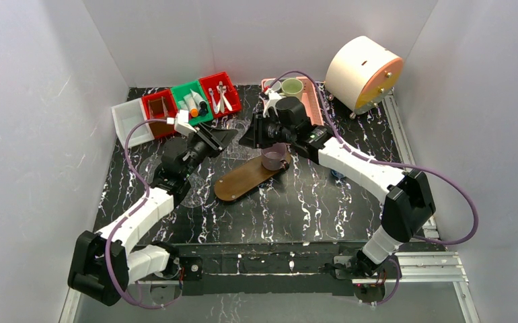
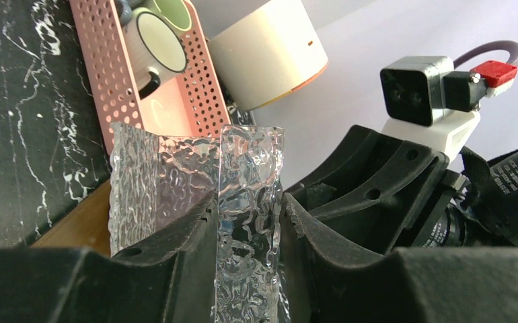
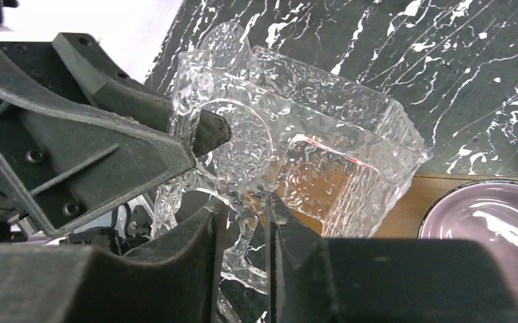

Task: Prepare toiletry sets of a toothbrush and toothpaste on the tray
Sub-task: Place the toothpaste holder on the tray.

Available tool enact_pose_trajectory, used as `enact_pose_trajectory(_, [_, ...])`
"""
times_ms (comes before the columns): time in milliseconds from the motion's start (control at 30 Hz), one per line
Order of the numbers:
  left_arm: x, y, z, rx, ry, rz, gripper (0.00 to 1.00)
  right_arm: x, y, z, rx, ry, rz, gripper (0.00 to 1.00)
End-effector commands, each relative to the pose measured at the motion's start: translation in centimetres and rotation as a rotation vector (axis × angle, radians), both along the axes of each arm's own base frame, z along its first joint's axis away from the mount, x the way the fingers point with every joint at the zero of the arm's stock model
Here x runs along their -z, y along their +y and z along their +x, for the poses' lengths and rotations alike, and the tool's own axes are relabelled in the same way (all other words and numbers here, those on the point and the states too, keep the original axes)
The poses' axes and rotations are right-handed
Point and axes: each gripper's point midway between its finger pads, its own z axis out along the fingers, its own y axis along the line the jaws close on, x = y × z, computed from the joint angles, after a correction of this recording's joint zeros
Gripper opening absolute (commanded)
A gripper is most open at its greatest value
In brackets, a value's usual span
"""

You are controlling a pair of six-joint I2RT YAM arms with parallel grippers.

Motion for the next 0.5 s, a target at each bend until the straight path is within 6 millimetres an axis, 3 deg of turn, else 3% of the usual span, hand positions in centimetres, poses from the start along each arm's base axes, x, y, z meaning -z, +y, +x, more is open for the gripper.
enact_pose_trajectory(0, [-2.6,0.1,-0.7,-0.015,-0.087,-0.036,0.00,-2.3,0.7,0.8,0.001,-0.065,0.026,0.29])
enact_pose_trajectory(200, [-2.1,0.2,-1.3,-0.010,-0.081,-0.027,0.10,-1.9,0.1,1.0,-0.007,-0.106,-0.027,0.03])
enact_pose_trajectory(467, [-1.7,0.7,-2.0,-0.007,-0.067,0.056,0.39,-1.4,0.0,0.5,-0.089,-0.148,-0.099,0.01])
